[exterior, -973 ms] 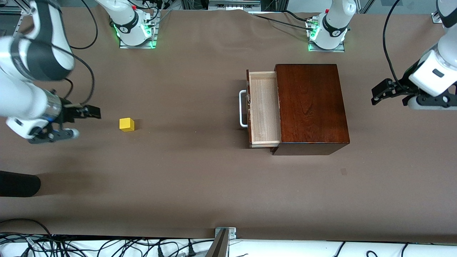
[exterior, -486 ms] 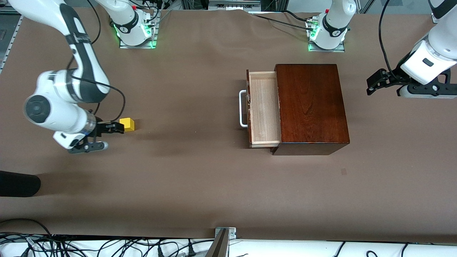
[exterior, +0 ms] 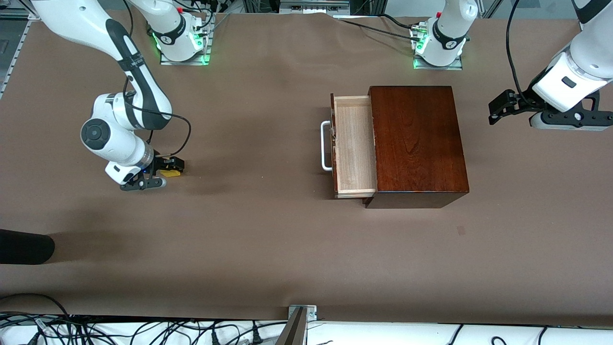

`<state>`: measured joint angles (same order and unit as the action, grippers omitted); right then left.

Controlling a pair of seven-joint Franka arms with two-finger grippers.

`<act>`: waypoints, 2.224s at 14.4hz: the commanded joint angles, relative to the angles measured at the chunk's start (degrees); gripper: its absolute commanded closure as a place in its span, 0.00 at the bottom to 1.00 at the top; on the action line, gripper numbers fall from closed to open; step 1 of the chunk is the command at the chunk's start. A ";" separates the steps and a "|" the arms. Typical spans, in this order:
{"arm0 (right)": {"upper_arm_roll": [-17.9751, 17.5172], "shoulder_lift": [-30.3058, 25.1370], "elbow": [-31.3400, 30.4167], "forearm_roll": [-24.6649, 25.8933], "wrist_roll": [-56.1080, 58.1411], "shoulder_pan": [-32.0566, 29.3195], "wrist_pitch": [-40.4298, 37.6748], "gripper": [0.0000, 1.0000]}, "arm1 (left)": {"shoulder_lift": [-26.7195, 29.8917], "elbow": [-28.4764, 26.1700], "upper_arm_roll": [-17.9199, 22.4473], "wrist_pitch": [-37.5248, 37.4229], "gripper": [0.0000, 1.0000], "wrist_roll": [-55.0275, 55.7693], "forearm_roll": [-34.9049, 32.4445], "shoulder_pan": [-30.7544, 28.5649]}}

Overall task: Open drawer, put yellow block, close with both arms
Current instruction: 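Lower the right gripper and grasp the yellow cube, then lift the yellow cube with the right gripper and carry it over the drawer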

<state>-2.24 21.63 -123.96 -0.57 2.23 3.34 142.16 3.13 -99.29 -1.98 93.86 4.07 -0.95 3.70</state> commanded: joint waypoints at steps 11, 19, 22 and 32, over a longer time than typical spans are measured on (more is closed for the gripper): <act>-0.14 -1.85 -1.91 -0.49 0.41 0.26 0.06 1.00 | 0.03 1.38 -0.05 -1.22 0.00 -1.70 0.25 0.17; -8.22 -2.03 26.90 -0.13 1.81 5.69 -33.15 1.00 | -0.41 2.61 -1.01 -1.92 0.00 -1.00 0.16 0.26; -8.22 -0.81 30.95 0.13 1.99 14.47 -33.53 1.00 | -0.41 2.61 -1.10 -2.37 0.00 -1.00 0.16 0.26; -8.22 11.24 54.87 9.43 5.51 42.16 -40.29 1.00 | -0.41 2.87 -1.01 -2.54 0.00 -1.09 0.16 0.35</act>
<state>-11.09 30.05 -74.30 5.92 6.55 40.42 104.37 3.14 -97.95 -3.07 92.65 3.82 -0.95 3.83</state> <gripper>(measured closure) 0.449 0.000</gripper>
